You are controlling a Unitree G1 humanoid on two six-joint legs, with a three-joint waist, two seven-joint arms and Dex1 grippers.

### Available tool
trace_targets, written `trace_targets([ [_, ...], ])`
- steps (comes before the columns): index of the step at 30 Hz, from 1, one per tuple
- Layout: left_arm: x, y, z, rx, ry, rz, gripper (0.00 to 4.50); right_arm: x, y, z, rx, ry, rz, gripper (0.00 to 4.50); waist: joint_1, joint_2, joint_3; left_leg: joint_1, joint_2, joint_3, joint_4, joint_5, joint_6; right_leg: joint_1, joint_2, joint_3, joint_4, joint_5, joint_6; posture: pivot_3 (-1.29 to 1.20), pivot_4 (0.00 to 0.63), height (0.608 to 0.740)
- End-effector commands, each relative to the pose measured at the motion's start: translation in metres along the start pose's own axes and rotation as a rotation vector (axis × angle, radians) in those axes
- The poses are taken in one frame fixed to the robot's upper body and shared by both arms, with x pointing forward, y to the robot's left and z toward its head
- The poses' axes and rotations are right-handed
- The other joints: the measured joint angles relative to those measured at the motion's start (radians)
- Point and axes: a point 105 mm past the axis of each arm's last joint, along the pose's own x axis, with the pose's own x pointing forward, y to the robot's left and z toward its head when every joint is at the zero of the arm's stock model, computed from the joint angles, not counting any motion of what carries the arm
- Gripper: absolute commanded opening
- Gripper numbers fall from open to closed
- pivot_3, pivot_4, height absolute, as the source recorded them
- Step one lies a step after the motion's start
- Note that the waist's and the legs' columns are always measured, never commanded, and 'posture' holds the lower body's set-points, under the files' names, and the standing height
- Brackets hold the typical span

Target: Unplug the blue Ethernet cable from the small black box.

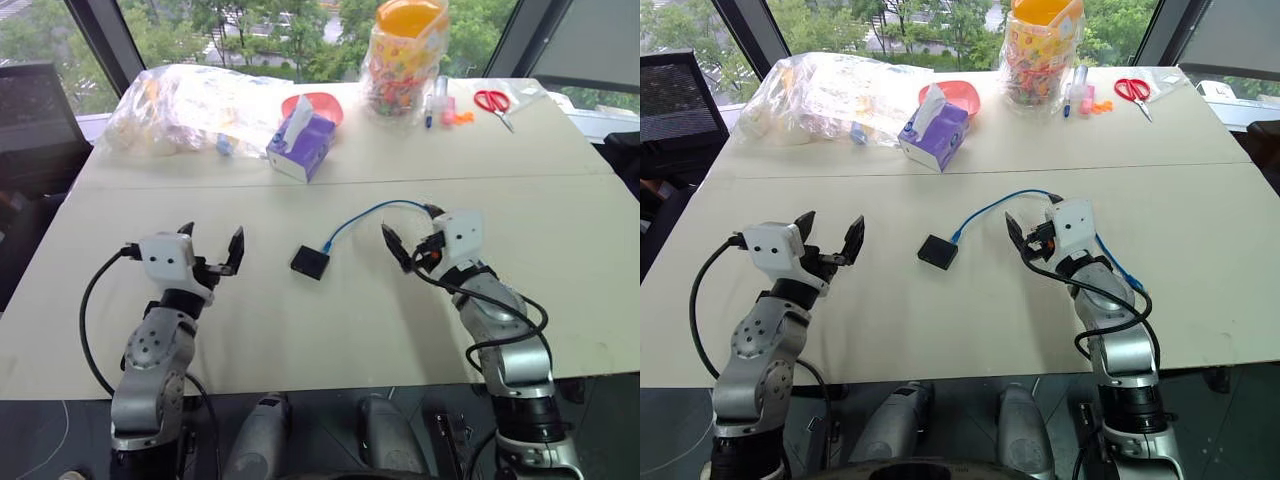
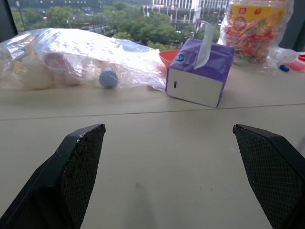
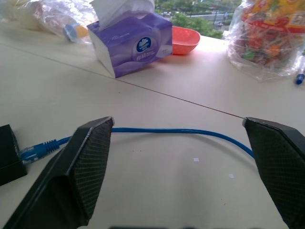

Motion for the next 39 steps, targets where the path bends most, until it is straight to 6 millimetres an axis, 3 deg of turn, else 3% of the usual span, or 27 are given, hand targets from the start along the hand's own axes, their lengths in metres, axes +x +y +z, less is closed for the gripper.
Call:
trace_targets([
  [1,0.002,-0.011,0.006,-0.024,-0.021,-0.069,4.47,0.006,0.0,0.028,-0.023,-0.054,0.132,4.5,-0.001,0.0,0.0,0.0,0.0,0.0,0.0,0.0,0.0,0.0,0.0,0.0,0.0,0.0,0.0,0.0,0.15,0.726],
  [6,0.006,-0.02,0.003,-0.04,-0.009,-0.126,4.47,0.025,0.001,0.055,-0.13,0.037,0.498,4.5,-0.002,0.0,0.0,0.001,0.0,0.0,0.001,0.0,0.0,0.001,0.0,-0.001,0.0,0.0,0.0,0.0,0.15,0.726],
  [13,0.009,-0.027,-0.002,-0.029,-0.027,-0.143,4.47,0.059,0.018,0.073,-0.485,0.191,0.916,4.5,-0.008,0.0,0.0,0.001,0.0,0.002,-0.001,0.0,0.001,-0.001,0.0,0.0,0.0,0.0,0.0,0.0,0.15,0.726],
  [16,0.008,-0.029,-0.002,-0.027,-0.039,-0.13,4.47,0.07,0.025,0.069,-0.649,0.266,1.042,4.5,-0.007,0.0,0.0,0.0,0.0,0.002,-0.001,0.0,0.001,-0.001,0.0,0.0,0.0,0.002,0.003,0.0,0.15,0.726],
  [20,0.001,-0.027,-0.002,-0.013,-0.051,-0.092,4.47,0.089,0.035,0.056,-0.961,0.35,1.132,4.5,-0.008,0.0,0.0,0.0,0.0,0.002,-0.002,0.0,0.0,-0.002,0.0,0.0,0.0,0.002,0.004,0.0,0.15,0.726],
  [23,0.0,-0.025,0.0,-0.005,-0.066,-0.059,4.47,0.094,0.044,0.046,-1.081,0.371,1.2,4.5,-0.008,0.0,0.0,0.0,0.0,0.002,-0.003,0.0,0.0,-0.003,0.0,0.0,0.0,0.002,0.004,0.0,0.15,0.726],
  [28,-0.001,-0.023,0.005,-0.003,-0.092,-0.011,4.47,0.106,0.067,0.037,-1.194,0.367,1.241,4.5,-0.008,0.001,0.0,0.0,0.0,0.002,-0.003,0.0,0.0,-0.003,0.0,0.0,0.0,0.002,0.004,0.0,0.15,0.726],
  [39,-0.009,-0.019,0.007,0.012,-0.102,0.042,4.47,0.119,0.087,0.024,-1.385,0.468,1.246,4.5,-0.009,0.001,0.001,0.0,0.0,0.002,-0.004,0.0,0.0,-0.005,0.001,0.001,0.002,0.002,0.004,0.0,0.15,0.726],
])
